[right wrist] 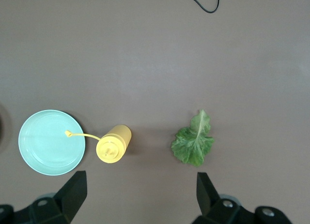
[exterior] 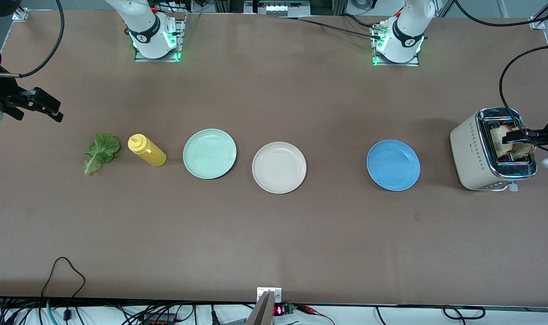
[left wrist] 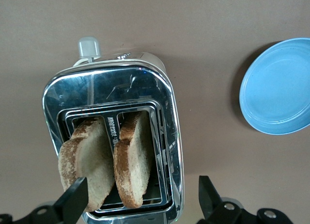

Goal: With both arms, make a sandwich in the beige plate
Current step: 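Lower the left gripper onto a toast slice in the toaster, then grasp the toast slice with the left gripper and lift it out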

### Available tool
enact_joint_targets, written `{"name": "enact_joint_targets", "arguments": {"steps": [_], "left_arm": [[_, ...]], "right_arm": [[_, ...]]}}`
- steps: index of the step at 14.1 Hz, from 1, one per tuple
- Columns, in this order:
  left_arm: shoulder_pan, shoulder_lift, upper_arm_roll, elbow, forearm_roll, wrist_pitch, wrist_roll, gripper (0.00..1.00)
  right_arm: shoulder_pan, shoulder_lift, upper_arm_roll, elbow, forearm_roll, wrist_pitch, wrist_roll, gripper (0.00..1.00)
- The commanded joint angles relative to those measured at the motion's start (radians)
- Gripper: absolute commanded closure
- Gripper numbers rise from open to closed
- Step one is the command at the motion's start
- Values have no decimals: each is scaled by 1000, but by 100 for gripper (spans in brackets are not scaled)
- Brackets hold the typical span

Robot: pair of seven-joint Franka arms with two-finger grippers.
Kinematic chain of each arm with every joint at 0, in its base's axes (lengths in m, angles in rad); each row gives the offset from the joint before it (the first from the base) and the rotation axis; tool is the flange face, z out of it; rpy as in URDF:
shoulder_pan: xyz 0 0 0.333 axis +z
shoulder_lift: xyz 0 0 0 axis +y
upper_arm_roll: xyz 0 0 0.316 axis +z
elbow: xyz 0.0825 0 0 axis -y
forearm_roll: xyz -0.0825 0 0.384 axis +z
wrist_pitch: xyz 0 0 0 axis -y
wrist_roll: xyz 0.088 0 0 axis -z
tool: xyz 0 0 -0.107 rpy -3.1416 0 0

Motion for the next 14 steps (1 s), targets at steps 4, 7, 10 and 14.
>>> {"name": "enact_joint_targets", "arguments": {"steps": [4,7,10,14], "left_arm": [[22,-73,-5,-177,9,197,14,0],[38,-90,-5,-231,9,262,17,0],[52,-98,-7,-260,9,270,24,3],[68,-110,-7,-286,9,259,33,50]], "right_arm": [[16,33,3,9,12,-24,-15,0],[18,35,4,15,8,-68,-5,0],[16,35,3,17,11,-64,-2,0],[16,35,3,18,6,-62,-1,0]]}}
